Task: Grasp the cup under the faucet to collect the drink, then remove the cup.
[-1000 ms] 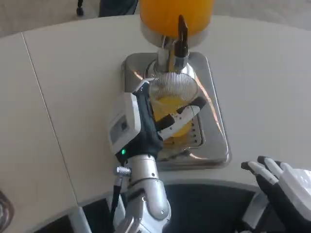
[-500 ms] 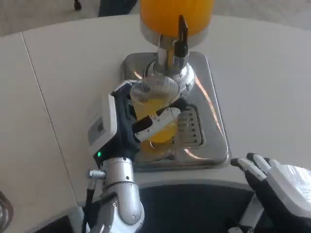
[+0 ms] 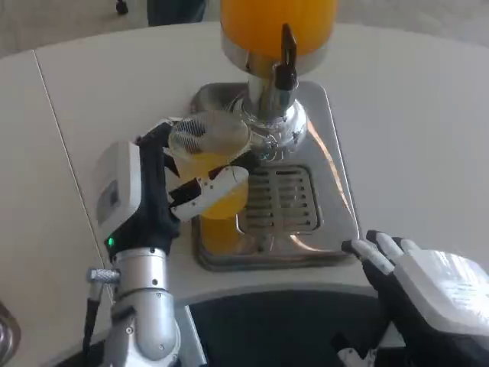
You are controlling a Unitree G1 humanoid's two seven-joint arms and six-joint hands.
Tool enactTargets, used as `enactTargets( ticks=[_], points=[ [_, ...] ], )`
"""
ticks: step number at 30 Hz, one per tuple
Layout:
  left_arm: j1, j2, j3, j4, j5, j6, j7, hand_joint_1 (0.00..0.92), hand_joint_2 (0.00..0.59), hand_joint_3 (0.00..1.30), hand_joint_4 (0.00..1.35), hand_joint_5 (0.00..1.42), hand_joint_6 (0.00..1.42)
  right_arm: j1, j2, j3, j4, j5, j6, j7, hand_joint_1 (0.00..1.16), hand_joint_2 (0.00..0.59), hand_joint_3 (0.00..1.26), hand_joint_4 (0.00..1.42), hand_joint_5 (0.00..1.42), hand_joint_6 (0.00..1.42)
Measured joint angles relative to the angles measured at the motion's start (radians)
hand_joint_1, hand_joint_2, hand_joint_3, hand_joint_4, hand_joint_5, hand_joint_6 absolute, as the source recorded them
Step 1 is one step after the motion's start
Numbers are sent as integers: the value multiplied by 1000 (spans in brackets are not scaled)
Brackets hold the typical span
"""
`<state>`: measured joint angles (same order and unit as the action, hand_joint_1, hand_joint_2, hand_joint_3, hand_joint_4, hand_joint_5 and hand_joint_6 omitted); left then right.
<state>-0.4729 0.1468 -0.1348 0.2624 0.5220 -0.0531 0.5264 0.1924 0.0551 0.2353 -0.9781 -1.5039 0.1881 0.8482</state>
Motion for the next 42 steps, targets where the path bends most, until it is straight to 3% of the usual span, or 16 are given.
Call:
enactTargets(
  ticks=[5, 23, 31, 36, 42],
  points=[
    [52, 36, 14, -88, -10, -26, -56, 581, 34, 936, 1152, 1392, 1424, -8, -1, 29, 0, -20, -1, -5, 736, 389, 95, 0, 0, 0],
    [203, 158, 132, -279, -59, -92, -201, 581, 34, 938, 1155, 1391, 1424, -22, -2, 25, 3, -20, -24, -37, 717, 386, 87, 0, 0, 0],
    [309, 187, 195, -407, -108, -121, -280, 581, 29, 935, 1155, 1391, 1424, -90, -6, -28, 17, 11, -56, -36, 685, 382, 80, 0, 0, 0],
    [395, 197, 229, -526, -156, -149, -349, 581, 28, 934, 1155, 1391, 1424, -148, -43, -81, 67, 58, -68, -45, 680, 382, 76, 0, 0, 0],
    [480, 201, 281, -620, -202, -179, -412, 581, 27, 935, 1155, 1391, 1424, -168, -70, -91, 80, 82, -91, -58, 677, 382, 74, 0, 0, 0]
  ],
)
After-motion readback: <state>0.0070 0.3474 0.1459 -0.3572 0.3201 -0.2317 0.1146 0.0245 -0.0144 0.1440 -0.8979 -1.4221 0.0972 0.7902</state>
